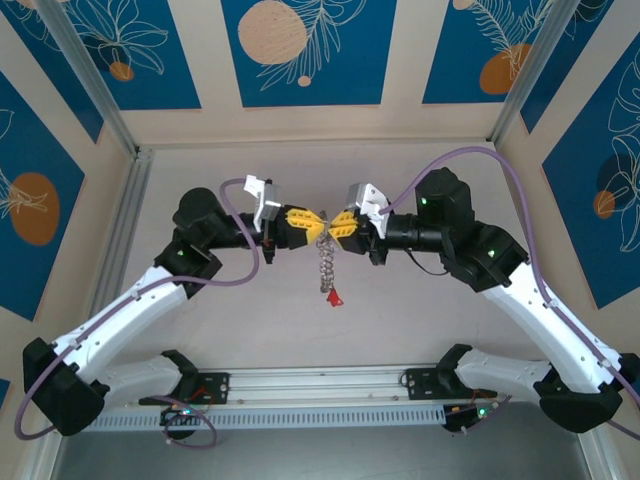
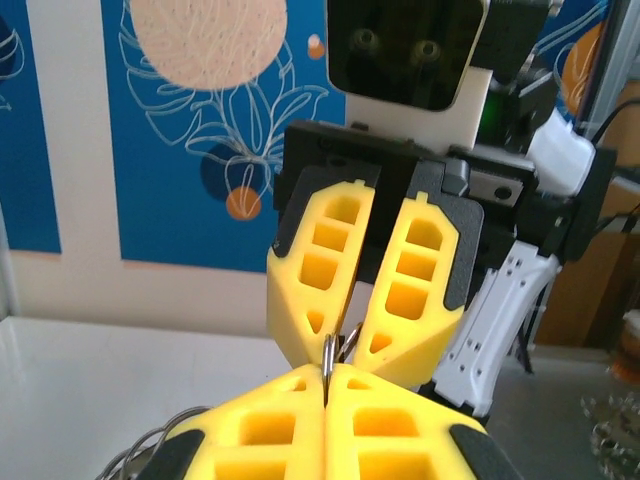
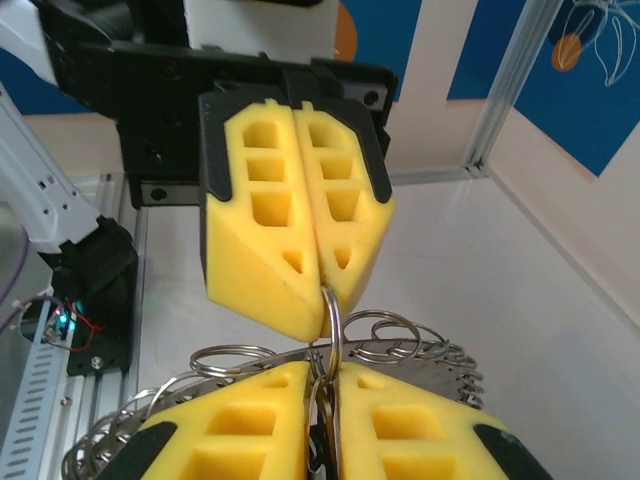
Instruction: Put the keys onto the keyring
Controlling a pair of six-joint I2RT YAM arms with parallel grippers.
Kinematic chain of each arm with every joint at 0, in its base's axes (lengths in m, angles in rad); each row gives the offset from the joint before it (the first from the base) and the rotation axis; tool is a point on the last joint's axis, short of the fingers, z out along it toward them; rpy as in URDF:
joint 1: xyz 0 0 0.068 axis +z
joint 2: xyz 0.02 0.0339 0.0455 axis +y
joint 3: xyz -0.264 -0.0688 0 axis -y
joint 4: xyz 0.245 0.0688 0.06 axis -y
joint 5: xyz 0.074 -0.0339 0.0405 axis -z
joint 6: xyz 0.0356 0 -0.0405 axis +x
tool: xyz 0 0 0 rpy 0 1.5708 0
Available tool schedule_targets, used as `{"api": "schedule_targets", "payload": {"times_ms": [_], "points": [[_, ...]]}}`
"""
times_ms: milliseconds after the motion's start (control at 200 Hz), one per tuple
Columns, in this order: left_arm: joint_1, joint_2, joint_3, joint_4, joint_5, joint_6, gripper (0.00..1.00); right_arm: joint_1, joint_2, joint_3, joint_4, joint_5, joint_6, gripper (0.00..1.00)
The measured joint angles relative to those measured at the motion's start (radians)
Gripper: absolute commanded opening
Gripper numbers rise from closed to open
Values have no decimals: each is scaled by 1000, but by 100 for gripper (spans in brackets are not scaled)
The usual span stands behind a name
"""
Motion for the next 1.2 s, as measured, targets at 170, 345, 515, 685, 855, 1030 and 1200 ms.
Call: {"api": "schedule_targets", "payload": {"times_ms": [170, 345, 515, 685, 855, 1030, 1200], "points": [[0, 19, -39, 181, 1, -108, 0, -16, -28, -32, 47, -47, 18, 16], [0, 58, -61, 333, 4, -197, 0, -27, -32, -41, 76, -73, 30, 16], [0, 66, -61, 375, 8, -219, 0, -29, -32, -43, 88, -80, 39, 7], [0, 75, -61, 407, 7, -242, 0, -22, -29, -43, 93, -45, 35, 9], [3, 114, -61, 460, 1, -278, 0, 14, -6, -43, 92, 46, 11, 10], [6, 127, -61, 491, -4, -298, 0, 23, 10, -43, 102, 83, -3, 19], [6, 125, -61, 492, -11, -298, 0, 27, 5, -49, 119, 80, -15, 27]]}}
